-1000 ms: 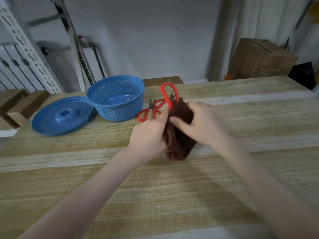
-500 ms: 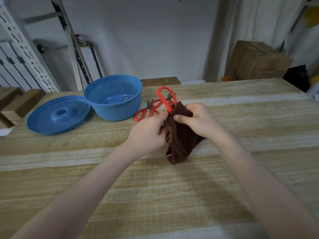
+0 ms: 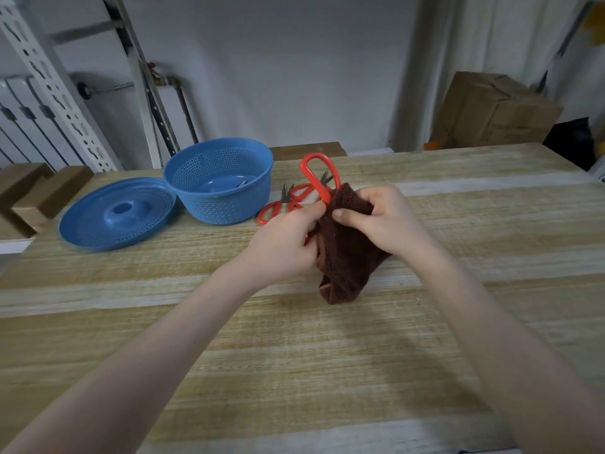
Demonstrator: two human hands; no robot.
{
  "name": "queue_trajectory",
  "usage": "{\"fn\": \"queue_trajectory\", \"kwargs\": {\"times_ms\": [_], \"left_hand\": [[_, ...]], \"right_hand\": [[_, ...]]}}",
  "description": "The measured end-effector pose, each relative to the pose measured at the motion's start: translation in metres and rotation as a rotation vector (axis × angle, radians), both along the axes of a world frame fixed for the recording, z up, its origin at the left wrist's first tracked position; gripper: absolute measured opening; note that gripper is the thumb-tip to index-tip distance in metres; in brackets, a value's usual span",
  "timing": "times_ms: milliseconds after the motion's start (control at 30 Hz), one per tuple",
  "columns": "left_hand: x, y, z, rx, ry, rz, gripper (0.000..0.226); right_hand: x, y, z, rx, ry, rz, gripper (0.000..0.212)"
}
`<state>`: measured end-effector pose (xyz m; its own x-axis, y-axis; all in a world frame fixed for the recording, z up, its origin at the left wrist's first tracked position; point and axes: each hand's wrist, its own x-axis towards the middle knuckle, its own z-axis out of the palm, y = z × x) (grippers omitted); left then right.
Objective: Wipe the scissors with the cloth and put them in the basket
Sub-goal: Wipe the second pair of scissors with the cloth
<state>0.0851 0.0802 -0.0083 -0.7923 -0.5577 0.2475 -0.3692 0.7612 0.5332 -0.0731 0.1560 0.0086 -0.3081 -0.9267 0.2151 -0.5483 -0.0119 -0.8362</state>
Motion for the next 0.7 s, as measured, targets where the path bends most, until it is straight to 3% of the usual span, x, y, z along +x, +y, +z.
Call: {"fn": "queue_trajectory", "kwargs": {"times_ms": [133, 300, 467, 567, 633, 700], "left_hand": [[0.001, 0.001, 0.005, 0.065, 0.017, -0.055, 0.034], [0.012, -0.002, -0.006, 0.132, 0.083, 0.049, 0.038], [0.009, -0.002, 0.000, 0.059, 0.120, 0.082, 0.026], [0.009, -0.001, 0.003, -0.024, 0.052, 0.100, 0.027], [0.006, 0.002, 0.004, -0.080, 0.015, 0.097, 0.021], [0.003, 0.007, 0.003, -0.129, -0.015, 0.114, 0.011]], "right_hand": [[-0.003, 0.004, -0.002, 0.018, -0.138, 0.006, 0.020], [-0.029, 0.007, 0.006, 0.006, 0.007, -0.122, 0.014], [-0.034, 0.005, 0.007, -0.057, -0.084, -0.070, 0.018], [-0.032, 0.004, -0.003, -0.139, 0.184, -0.113, 0.023], [-0.022, 0.002, -0.006, -0.174, 0.371, -0.021, 0.028], [-0.005, -0.001, -0.004, -0.080, 0.635, 0.047, 0.035]]}}
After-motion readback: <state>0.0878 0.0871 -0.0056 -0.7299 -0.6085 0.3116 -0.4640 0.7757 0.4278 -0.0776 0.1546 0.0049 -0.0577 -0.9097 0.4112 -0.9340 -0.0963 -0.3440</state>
